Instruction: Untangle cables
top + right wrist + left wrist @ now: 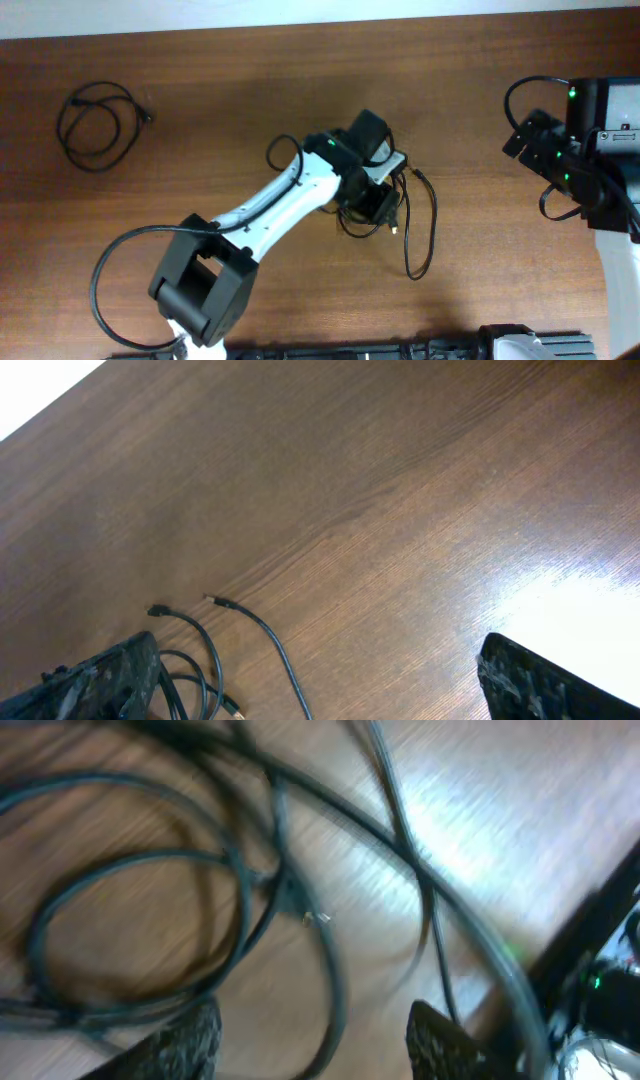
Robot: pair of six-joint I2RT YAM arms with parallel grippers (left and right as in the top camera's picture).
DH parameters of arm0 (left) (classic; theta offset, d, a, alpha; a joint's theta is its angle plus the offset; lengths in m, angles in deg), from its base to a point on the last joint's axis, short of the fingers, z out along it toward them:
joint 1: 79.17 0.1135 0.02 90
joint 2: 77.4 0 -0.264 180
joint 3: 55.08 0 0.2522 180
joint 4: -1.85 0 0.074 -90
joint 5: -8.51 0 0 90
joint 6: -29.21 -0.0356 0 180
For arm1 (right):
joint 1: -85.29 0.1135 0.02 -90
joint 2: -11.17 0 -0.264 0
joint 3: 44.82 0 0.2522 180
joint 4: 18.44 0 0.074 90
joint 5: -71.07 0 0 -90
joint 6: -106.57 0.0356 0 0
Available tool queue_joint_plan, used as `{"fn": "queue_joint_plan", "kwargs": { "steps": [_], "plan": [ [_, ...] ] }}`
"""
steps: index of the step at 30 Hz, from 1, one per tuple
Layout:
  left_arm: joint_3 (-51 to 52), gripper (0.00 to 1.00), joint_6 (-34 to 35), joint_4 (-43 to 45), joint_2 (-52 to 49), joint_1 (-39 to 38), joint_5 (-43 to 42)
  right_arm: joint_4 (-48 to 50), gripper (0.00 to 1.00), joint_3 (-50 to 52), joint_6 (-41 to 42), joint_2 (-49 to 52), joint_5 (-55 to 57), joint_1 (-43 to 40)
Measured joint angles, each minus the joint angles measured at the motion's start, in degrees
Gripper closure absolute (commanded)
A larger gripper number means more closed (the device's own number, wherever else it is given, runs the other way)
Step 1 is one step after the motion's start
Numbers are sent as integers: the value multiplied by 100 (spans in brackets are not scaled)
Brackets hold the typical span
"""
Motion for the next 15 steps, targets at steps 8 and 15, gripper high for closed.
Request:
{"fn": "queue_joint_plan", "kwargs": {
  "steps": [8,15],
  "plan": [
    [79,60,734,835,-2,-457,870,-22,1,9,-57,269,-479,0],
    [258,49,918,1075,-2,-457,1486,-28,1,50,-87,485,-656,0]
  ]
}}
